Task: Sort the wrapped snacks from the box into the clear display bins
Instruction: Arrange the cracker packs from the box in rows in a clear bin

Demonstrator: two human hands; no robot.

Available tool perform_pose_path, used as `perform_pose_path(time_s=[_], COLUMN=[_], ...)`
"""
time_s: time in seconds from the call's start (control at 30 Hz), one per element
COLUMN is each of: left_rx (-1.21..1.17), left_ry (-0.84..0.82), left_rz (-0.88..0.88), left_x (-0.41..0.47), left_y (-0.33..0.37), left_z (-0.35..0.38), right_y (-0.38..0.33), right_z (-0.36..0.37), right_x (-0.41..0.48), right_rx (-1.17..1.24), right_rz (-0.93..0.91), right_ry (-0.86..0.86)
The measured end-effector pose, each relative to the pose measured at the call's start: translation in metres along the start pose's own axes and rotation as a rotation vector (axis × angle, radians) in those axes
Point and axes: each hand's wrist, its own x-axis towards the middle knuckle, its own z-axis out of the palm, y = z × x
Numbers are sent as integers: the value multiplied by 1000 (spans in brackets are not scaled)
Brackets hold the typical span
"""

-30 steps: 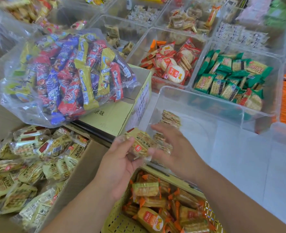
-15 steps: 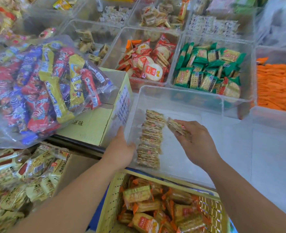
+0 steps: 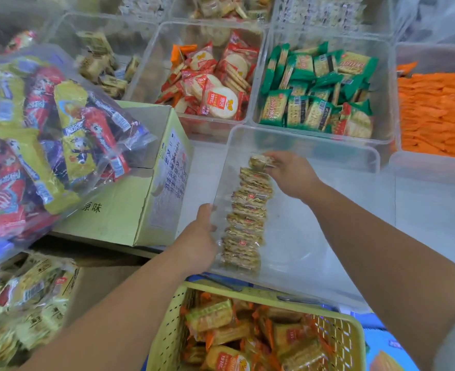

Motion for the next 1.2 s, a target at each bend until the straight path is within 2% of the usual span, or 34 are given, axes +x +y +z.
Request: perform_pose_path(time_s=[0.13, 0.37, 0.47, 0.6, 0.83, 1.03, 1.1, 1.2], left_rx=[11, 12, 29, 26, 39, 33, 27, 37], left_ry=[-12, 19, 17, 5, 17, 24, 20, 19], left_rz=[-4, 4, 10, 21, 27, 29, 30, 32], left_x=[3, 3, 1, 0, -1, 0, 0, -1], left_y=[-6, -7, -6, -5, -5, -5, -5, -5], left_z=[1, 1, 0, 0, -1, -1, 0, -1], right_y=[5, 12, 16, 14, 3, -6, -4, 7], right_z=[14, 11, 7, 9, 16, 35, 31, 18], right_x=[14, 25, 25, 26, 35, 32, 32, 30], right_rx=[21, 123, 97, 54, 17, -40, 40, 169], right_rz=[16, 2, -49, -154, -199, -156, -128, -62], right_ry=[-205, -360, -439, -463, -447, -308, -347, -524])
